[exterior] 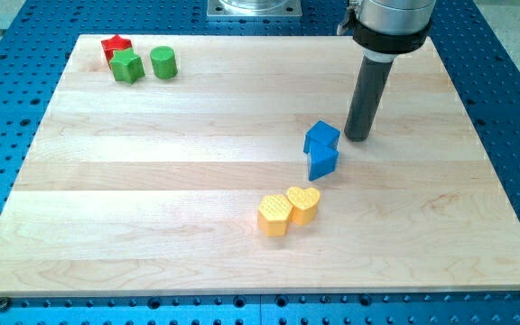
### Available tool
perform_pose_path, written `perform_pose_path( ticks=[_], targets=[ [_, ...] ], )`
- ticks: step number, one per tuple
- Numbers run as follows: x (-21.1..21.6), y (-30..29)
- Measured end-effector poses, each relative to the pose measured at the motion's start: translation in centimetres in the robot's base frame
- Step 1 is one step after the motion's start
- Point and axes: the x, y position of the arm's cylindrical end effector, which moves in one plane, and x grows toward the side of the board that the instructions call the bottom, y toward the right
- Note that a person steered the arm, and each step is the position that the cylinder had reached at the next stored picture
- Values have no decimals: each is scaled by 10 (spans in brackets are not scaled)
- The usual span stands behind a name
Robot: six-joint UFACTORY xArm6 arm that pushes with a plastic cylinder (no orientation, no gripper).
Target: Separate the blue blocks
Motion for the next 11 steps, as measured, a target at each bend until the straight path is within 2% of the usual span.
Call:
perform_pose_path(
  ticks=[1, 3, 4, 5, 6, 7, 9, 11],
  targets=[
    [3, -23],
    [3, -106],
    [2, -45],
    [36, -20],
    [56, -100],
    [40, -150],
    [-19, -143],
    [-19, -141]
  ],
)
